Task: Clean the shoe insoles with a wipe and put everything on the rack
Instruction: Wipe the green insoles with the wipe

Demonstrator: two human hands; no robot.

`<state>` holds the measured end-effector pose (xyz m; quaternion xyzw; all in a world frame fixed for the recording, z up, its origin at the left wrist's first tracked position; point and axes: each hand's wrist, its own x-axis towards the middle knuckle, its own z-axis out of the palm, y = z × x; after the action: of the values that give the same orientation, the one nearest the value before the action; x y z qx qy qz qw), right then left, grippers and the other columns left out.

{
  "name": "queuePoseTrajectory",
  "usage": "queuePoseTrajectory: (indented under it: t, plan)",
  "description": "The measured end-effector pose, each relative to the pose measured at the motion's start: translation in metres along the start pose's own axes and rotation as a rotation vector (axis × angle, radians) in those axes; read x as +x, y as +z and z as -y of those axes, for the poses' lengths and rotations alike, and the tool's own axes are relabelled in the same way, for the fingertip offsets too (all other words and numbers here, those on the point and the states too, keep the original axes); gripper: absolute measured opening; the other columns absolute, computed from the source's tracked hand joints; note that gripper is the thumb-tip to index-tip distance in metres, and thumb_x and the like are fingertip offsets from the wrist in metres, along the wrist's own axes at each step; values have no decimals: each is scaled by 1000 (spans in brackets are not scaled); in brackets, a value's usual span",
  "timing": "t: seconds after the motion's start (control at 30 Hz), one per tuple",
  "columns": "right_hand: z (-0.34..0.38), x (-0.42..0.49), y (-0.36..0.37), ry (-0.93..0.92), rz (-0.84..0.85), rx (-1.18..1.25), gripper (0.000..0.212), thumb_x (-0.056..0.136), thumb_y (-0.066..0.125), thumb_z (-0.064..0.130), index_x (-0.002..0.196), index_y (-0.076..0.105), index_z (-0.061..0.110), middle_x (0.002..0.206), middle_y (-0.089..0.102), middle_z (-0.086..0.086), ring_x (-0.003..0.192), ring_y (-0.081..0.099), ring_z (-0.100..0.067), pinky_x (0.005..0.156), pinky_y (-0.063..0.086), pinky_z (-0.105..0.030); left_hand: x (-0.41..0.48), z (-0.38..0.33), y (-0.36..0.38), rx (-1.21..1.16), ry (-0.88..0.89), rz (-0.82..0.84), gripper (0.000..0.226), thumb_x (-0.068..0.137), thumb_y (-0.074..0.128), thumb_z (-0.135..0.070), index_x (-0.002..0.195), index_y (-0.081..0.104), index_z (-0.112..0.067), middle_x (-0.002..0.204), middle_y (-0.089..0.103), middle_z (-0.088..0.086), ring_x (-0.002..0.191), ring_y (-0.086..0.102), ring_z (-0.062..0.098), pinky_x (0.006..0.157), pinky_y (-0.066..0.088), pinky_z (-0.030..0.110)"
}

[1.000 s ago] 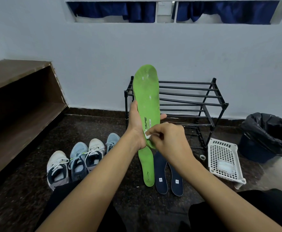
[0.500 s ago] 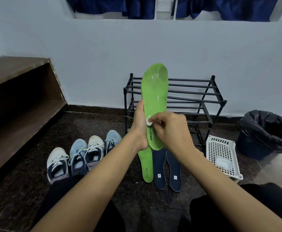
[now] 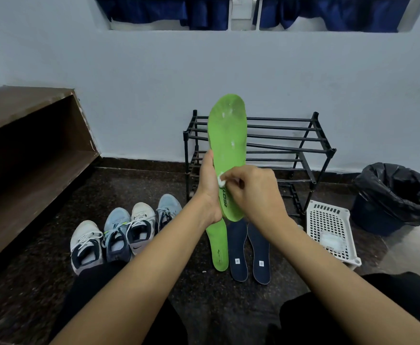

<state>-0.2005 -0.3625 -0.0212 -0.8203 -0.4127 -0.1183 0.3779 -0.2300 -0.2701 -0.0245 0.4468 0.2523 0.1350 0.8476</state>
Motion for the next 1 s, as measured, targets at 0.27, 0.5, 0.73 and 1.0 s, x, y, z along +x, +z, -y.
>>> queuePoseTrajectory:
  t: [0.27, 0.5, 0.73, 1.0]
  plan:
    - [3, -8, -2, 41, 91, -15, 22, 79, 63, 7, 87, 76, 24, 85, 72, -4, 79, 65, -22, 78, 49, -25, 0, -7, -2, 37, 42, 21, 65, 96, 26, -62, 81, 67, -13, 67, 70, 8, 60, 64, 21, 58, 51, 26]
    - [4, -15, 6, 26, 104, 30, 22, 78, 62, 8, 85, 76, 24, 83, 71, -5, 77, 65, -25, 74, 52, -36, 4, -14, -9, -16, 92, 0, 68, 98, 20, -61, 95, 65, -10, 75, 72, 15, 65, 69, 28, 60, 55, 29]
    - [-2, 6, 4, -65, -107, -14, 20, 75, 64, 2, 84, 75, 16, 79, 71, -3, 70, 64, -23, 66, 45, -25, -3, -5, -1, 9, 48, 38, 65, 95, 31, -61, 60, 65, -18, 57, 60, 0, 50, 59, 15, 52, 44, 23]
    - [12, -10, 9, 10, 91, 35, 25, 78, 60, 6, 86, 75, 23, 81, 70, -7, 74, 63, -27, 75, 51, -33, 3, -22, -11, 0, 104, 1, 62, 99, 23, -53, 93, 65, -8, 72, 71, 16, 74, 67, 30, 72, 53, 35]
